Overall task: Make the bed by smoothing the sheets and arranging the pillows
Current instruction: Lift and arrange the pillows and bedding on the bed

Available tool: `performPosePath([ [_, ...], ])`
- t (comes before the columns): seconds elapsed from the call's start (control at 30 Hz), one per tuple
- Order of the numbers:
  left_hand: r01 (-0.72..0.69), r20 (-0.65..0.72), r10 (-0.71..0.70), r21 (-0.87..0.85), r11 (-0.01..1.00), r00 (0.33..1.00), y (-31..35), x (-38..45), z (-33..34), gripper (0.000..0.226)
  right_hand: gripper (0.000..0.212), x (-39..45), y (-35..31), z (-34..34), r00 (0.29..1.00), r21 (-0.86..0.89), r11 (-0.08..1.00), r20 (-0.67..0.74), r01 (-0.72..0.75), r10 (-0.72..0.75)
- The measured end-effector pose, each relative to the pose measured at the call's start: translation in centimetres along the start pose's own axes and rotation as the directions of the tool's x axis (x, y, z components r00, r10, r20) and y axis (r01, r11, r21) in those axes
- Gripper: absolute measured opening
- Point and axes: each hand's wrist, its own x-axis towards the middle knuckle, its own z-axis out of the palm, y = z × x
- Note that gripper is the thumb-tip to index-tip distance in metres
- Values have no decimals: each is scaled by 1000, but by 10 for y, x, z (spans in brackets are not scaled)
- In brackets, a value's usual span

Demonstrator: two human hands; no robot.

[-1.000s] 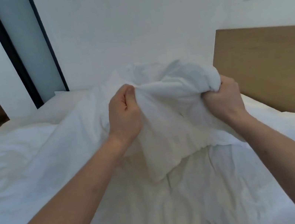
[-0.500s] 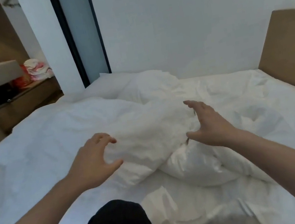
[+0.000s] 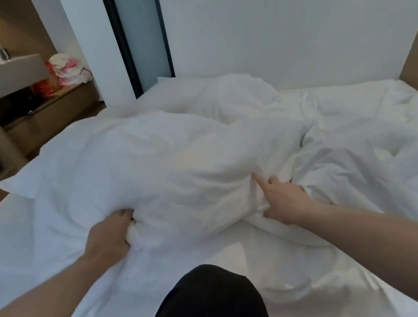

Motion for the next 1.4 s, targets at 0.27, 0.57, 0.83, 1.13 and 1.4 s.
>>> performPosePath([
  [0.27, 1, -481, 193, 374, 927, 855, -25, 124, -216, 20, 30, 24, -17, -71, 951, 454, 846, -251, 282, -182],
  [0.57, 240, -404, -168, 134, 962, 899, 30, 183, -198, 55, 26, 2, 30, -134, 876, 730, 554, -483, 400, 3],
  [0.83, 45, 14, -50, 260, 965, 999, 76, 96, -34, 100, 38, -40, 44, -25, 989, 409, 911, 106, 51, -103],
  [1.13, -220, 83, 209, 170, 961, 974, 42, -25, 50, 118, 45, -69, 29, -21, 996, 20, 996, 4, 91, -91],
  [1.4, -115, -175, 226, 488, 865, 958, -30, 109, -30, 83, 13, -113, 44, -144, 855, 569, 773, -515, 280, 70],
])
